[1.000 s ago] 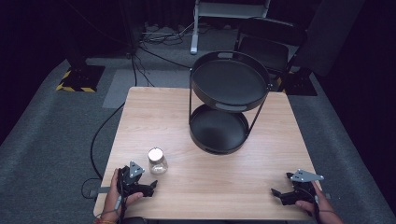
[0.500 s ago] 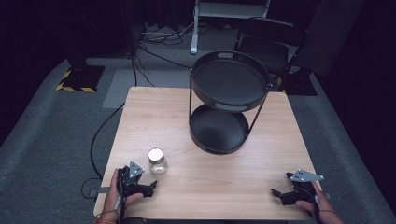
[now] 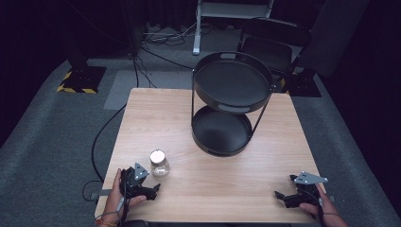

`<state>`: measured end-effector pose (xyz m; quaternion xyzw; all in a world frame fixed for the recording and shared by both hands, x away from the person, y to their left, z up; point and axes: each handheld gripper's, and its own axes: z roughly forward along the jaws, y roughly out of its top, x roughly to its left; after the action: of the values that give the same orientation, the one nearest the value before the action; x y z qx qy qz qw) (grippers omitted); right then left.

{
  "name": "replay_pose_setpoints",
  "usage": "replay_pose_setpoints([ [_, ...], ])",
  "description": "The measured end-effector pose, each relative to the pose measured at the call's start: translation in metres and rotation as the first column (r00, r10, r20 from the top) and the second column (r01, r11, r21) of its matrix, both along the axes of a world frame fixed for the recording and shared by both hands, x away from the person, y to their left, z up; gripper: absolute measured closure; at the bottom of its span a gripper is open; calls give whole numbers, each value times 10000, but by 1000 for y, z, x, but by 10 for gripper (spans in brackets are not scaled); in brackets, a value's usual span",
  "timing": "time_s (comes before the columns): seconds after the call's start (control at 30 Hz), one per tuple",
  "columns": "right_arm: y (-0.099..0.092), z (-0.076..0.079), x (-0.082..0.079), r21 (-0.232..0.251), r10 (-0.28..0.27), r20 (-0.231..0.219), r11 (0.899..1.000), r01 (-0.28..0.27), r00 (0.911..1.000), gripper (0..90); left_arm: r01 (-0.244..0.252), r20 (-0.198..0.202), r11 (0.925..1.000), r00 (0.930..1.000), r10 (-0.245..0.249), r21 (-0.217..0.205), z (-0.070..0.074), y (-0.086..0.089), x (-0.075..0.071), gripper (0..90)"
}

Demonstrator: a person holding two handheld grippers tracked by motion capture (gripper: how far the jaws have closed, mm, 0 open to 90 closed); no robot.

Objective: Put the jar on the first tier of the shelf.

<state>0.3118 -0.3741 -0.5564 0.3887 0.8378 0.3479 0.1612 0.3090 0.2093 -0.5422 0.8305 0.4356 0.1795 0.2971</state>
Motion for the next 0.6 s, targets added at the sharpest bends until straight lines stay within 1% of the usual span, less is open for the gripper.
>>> replay_pose_setpoints([
  [0.2,0,0,0,-2,2,-1,10000,-2,10000,0,200,262,9998,9995,-198,-91,11,-5,-1,15],
  [0.33,0,0,0,0,2,-1,10000,-2,10000,0,310,366,9995,9988,-312,38,15,-8,1,15],
  [0.57,0,0,0,-1,3,0,10000,-3,10000,0,440,695,9990,9966,-445,90,25,-14,7,15],
  [0.6,0,0,0,-1,3,0,10000,-3,10000,0,440,695,9990,9966,-445,90,25,-14,7,14],
])
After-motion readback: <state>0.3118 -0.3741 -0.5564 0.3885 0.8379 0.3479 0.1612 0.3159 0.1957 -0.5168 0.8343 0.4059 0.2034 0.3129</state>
